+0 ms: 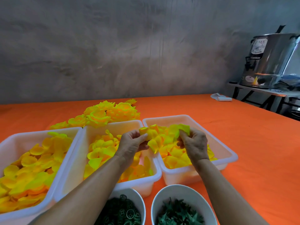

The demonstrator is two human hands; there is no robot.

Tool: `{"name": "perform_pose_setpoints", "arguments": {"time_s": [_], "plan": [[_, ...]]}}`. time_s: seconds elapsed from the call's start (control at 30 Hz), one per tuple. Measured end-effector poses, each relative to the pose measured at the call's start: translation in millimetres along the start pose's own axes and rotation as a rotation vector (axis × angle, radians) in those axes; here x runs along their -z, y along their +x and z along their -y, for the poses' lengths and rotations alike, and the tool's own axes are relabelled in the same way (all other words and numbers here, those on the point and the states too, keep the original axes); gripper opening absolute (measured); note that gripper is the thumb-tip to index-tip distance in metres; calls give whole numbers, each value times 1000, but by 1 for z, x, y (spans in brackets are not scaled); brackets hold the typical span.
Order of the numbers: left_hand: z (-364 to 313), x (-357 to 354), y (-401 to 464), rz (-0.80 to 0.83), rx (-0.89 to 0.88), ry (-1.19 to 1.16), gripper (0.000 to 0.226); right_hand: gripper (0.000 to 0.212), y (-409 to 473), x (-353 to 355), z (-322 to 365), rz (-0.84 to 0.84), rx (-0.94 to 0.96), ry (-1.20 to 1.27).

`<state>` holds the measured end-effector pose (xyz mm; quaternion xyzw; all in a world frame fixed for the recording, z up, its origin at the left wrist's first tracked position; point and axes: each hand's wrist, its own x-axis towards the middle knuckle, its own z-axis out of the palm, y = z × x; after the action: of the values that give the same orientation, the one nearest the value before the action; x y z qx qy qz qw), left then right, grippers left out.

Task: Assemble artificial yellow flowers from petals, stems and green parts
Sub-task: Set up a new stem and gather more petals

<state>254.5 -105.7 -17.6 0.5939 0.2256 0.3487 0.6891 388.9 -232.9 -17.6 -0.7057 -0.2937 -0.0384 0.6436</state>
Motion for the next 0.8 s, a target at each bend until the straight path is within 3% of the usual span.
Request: {"name": "perform_pose_setpoints", "arguments": {"time_s": [0.2, 0.47, 0.63, 0.8], "plan": [[-1, 2, 1, -35, -18, -86, 9, 27, 4, 4, -9, -163, -214, 248], [-4, 1, 0, 68, -14, -158, 11, 21, 5, -1, -12, -4, -169, 70], [-5, 1, -1, 91, -8, -173, 11, 15, 4, 0, -13, 84, -128, -224], [-5, 1, -3, 119, -2, -187, 13, 37, 4, 2, -7, 68, -83, -169]]}}
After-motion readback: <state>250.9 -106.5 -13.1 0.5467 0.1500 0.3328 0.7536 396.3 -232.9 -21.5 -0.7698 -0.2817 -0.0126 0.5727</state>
